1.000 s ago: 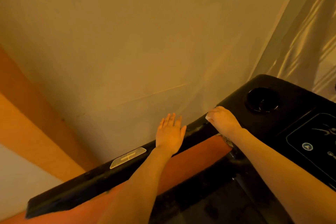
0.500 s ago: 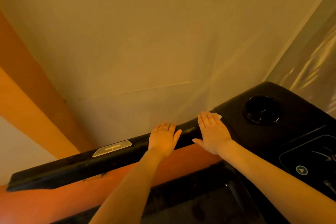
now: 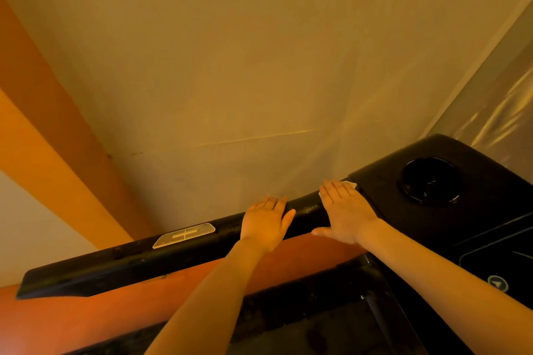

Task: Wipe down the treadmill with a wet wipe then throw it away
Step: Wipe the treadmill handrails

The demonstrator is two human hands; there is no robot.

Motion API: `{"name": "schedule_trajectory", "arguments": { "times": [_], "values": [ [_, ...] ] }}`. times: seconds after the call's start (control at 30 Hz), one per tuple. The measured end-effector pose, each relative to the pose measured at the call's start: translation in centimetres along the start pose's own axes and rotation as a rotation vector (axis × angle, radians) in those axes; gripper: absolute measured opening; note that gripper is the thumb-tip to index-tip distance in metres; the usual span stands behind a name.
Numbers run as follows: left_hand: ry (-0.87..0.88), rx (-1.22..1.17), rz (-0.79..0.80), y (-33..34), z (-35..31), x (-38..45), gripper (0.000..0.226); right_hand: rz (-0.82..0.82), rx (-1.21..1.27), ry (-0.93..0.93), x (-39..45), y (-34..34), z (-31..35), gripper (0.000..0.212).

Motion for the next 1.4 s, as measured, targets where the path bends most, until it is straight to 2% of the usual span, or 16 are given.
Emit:
{"name": "schedule_trajectory", "arguments": {
  "times": [0.43, 0.7, 0.83, 1.03, 1.23, 1.4],
  "values": [
    [0.068, -0.044, 0.052, 0.1, 0.8, 0.3, 0.060, 0.044, 0.036, -0.063, 2.4, -0.4, 0.0, 0.101],
    [-0.093, -0.049, -0.060, -0.6, 7.4, -1.4, 0.049, 0.012, -0.033, -0.031, 0.4, 0.4, 1.3, 0.109],
    [-0.071, -0.011, -0.033, -0.3, 8.5, -2.0, 0.046, 0.020, -0.002, -0.051, 1.5, 0.0, 1.7, 0.108],
    [-0.058, 0.055, -0.127, -1.1, 8.1, -2.7, 0.046, 0.047, 0.071, -0.080, 3.5, 0.0, 2.6, 0.108],
    [0.049, 0.051, -0.167, -1.2, 7.2, -3.5, 0.050, -0.057, 0.202, -0.129, 0.9, 0.1, 6.8, 0.121],
    [0.183, 0.101, -0.087, -0.8, 6.5, -3.8, 0.056, -0.094, 0.216, -0.141, 1.9, -0.4, 6.5, 0.113]
  ]
}}
Point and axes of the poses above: each hand's wrist, its own x-axis towards the middle knuckle, its own y-axis out of the palm, z = x × y, the point moved 10 cm from there along x, towards the middle knuckle, and after that the axes turned 2 degrees about -y, right-handed, at the moved point
